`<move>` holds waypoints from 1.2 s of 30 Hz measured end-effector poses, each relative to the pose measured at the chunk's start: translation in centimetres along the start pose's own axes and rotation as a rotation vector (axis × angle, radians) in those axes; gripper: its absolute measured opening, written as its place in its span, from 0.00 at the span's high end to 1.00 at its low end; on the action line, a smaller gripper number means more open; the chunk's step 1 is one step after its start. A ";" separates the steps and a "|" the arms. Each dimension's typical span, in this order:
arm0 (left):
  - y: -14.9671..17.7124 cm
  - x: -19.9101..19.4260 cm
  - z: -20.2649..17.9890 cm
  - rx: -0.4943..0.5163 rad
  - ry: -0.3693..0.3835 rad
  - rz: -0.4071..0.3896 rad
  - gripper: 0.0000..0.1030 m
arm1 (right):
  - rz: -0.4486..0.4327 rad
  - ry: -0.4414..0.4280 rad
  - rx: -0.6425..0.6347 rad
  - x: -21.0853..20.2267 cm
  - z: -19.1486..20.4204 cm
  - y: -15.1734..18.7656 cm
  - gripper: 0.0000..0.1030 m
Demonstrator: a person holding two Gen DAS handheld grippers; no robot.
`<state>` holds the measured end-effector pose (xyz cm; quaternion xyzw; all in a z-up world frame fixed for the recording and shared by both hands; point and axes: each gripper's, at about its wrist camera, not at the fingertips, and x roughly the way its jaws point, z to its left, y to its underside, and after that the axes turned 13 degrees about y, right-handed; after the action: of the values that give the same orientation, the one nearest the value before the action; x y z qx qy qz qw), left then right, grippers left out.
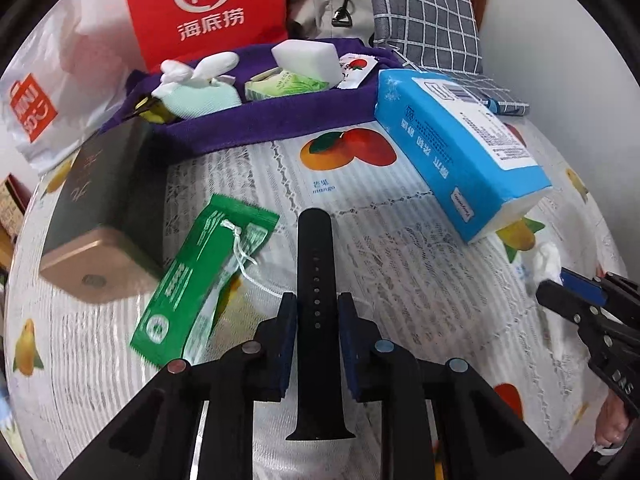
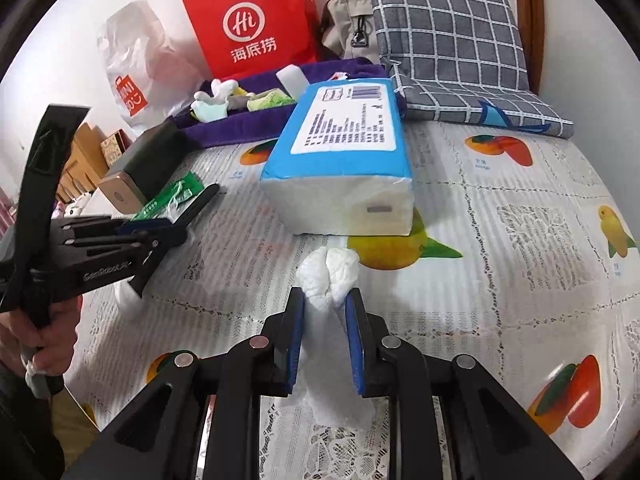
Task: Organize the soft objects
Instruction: 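Carry the watch band with left gripper while right carries cotton pads to towel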
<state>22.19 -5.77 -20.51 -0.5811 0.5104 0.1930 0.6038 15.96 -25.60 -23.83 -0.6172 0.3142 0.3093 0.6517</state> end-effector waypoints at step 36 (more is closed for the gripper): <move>3.3 -1.6 1.5 -0.098 0.005 -0.018 0.81 | 0.035 0.021 -0.039 -0.8 0.9 0.1 0.80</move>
<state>19.35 -3.00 -21.11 -0.6150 0.4968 0.2108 0.5749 15.44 -24.74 -23.23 -0.6274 0.3256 0.3202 0.6307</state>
